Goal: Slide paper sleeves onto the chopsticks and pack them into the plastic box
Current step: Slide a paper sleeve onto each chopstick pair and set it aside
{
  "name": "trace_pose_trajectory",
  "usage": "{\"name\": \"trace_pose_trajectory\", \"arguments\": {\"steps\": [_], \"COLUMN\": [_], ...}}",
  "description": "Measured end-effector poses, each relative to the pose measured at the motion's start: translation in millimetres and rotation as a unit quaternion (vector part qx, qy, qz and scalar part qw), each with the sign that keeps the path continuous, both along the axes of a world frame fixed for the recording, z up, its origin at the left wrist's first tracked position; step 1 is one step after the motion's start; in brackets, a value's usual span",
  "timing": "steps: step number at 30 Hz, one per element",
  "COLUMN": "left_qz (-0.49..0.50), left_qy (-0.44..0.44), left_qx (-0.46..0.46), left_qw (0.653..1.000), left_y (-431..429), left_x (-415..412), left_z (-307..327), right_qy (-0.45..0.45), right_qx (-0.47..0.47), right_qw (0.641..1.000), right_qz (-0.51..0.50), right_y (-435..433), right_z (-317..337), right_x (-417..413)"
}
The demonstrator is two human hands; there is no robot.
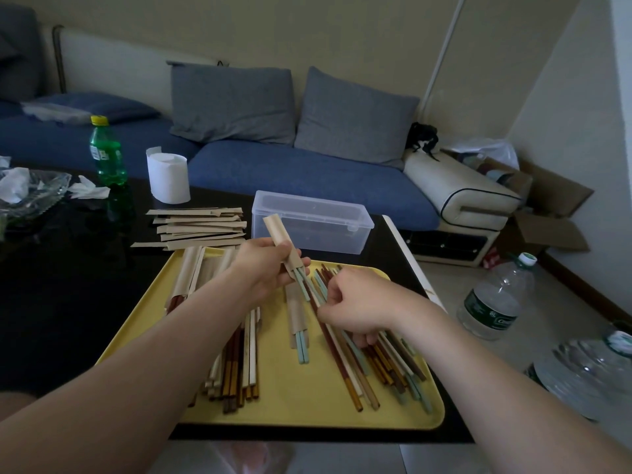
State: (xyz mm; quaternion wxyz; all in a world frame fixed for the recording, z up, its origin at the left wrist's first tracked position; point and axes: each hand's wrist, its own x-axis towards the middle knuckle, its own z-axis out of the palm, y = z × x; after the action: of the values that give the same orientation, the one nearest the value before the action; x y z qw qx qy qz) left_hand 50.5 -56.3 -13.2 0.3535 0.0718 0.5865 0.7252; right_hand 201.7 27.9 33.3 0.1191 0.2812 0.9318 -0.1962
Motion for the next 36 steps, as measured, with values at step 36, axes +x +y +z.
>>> {"name": "trace_pose_trajectory", "arguments": {"steps": [36], "left_qz": [-0.257], "left_qy": [0.094], "left_qx": [-0.215], "left_qw": [0.937], "left_y": [-9], "left_x": [4], "left_z": [9], "right_qy": [0.076], "right_qx": [-0.383], "right_qw": [0.9], "right_qz": [-0.193], "right_y": [-5], "right_z": [-12], "right_x": [-8]}}
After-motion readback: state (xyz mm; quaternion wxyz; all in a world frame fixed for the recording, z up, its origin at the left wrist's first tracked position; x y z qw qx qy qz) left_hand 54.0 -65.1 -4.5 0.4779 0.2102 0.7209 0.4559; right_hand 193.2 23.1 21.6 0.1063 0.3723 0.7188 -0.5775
